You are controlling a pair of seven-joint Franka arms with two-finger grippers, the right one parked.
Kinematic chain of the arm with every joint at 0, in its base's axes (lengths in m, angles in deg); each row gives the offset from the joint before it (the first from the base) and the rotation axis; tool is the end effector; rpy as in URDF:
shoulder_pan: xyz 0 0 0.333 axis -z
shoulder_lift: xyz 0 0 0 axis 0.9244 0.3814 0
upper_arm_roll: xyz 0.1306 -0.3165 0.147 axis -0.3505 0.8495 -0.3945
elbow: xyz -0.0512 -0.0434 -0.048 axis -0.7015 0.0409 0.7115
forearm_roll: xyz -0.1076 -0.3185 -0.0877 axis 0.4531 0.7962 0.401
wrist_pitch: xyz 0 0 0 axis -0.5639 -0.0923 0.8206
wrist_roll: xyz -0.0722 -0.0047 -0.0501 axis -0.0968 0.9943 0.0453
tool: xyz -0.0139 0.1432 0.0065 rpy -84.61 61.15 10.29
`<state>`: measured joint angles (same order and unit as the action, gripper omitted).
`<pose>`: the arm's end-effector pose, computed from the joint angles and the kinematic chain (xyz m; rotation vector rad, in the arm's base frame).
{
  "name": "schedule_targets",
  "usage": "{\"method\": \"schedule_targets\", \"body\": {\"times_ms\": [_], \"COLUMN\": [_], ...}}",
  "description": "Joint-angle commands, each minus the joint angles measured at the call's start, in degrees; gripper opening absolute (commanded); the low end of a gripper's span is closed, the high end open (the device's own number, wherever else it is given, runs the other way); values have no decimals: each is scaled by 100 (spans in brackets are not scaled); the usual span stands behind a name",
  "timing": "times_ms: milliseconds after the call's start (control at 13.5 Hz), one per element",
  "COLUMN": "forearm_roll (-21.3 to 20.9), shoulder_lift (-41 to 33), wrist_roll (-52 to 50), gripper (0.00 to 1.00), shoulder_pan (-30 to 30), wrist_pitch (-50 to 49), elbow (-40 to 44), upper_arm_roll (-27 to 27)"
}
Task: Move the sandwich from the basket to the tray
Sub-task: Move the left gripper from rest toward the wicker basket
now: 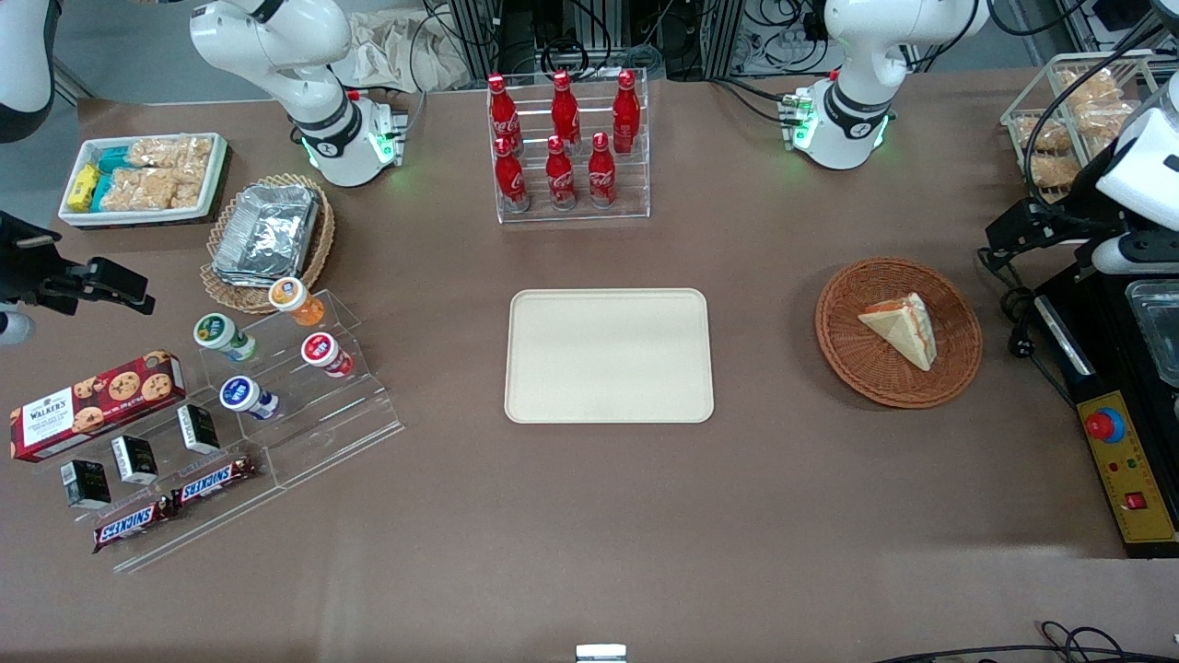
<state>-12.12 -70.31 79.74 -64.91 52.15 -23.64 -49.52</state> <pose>0.4899 -0.0351 0.6591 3.1285 0.0096 0.0840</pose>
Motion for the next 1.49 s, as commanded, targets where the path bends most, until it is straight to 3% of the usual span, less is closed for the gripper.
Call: {"method": "schedule_targets", "body": {"times_ms": [0, 297, 743, 1115, 1412], "forearm_roll": [-10, -10, -1, -10, -19], "shoulder_lift": [64, 55, -77, -762, -649], "wrist_roll": [37, -453, -2984, -3540, -4287], "gripper": [100, 100, 100, 100, 100], "shoulder_pan": [-38, -38, -47, -135, -126], "wrist_pitch": [-128, -224, -225, 1284, 2349], "elbow": [161, 161, -426, -2586, -3485], "upper_arm_roll": [28, 19, -218, -446, -473]}}
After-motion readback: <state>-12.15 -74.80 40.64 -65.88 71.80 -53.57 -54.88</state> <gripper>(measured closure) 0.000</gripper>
